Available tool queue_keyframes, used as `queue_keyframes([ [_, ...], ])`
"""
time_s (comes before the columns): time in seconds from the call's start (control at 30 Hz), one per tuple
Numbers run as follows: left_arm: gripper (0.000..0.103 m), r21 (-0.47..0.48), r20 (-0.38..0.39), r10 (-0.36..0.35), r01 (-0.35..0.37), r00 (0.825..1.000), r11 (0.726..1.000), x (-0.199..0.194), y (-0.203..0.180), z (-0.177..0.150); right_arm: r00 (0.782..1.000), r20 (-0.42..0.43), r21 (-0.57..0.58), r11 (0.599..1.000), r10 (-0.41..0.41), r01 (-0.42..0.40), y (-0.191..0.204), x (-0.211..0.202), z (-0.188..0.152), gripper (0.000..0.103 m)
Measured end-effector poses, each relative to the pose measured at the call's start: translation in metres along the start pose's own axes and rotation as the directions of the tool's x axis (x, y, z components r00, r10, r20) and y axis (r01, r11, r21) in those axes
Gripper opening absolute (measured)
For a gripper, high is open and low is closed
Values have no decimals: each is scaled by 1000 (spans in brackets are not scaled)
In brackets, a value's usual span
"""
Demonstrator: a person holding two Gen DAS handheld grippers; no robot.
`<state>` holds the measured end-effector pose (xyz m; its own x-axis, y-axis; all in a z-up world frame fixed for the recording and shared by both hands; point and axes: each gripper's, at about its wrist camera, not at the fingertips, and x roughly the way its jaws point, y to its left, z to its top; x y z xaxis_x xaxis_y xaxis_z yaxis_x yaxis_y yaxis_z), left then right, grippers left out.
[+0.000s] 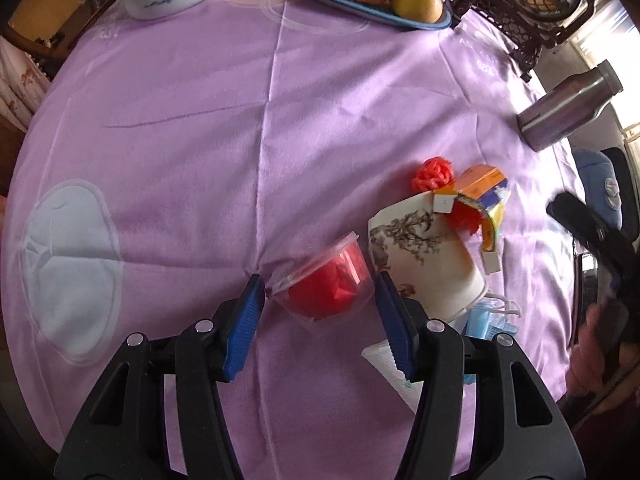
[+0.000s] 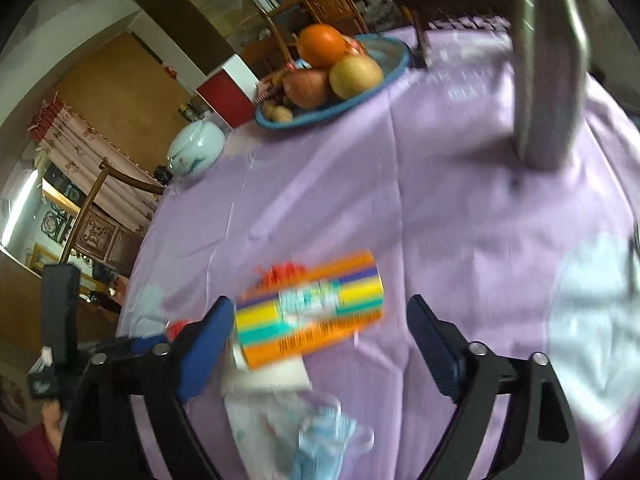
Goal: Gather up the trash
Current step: 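Grasp the red-filled plastic tub with the left tool while the right tool grasps the orange box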
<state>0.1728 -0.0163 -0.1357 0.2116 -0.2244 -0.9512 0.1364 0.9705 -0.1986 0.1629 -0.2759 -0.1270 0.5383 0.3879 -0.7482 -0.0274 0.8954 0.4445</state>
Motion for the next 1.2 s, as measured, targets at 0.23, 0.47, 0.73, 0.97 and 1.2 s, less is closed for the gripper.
queue_keyframes([
  [0.23, 57, -25, -5, 36, -36, 999, 999, 2, 7, -7, 998, -49, 29, 999, -38, 40, 7, 39, 20, 90],
  [0.47, 57, -31, -8, 64, -64, 998, 997, 0, 16, -19, 980, -84, -108, 980, -178, 169, 5, 33, -12, 81],
  [0.73, 57, -31, -21, 57, -57, 998, 998, 2, 18, -23, 982, -111, 0, 988, -150, 151, -17, 17, -27, 82],
  [0.97, 57, -10, -27, 71, -71, 997, 997, 3, 15, -26, 983, -110, 17, 988, -150, 153, -15, 15, -35, 88],
  [1.2, 57, -12, -33, 82, -82, 996, 997, 3, 16, -29, 991, -134, 102, 994, -13, 27, -16, 31, -42, 70],
])
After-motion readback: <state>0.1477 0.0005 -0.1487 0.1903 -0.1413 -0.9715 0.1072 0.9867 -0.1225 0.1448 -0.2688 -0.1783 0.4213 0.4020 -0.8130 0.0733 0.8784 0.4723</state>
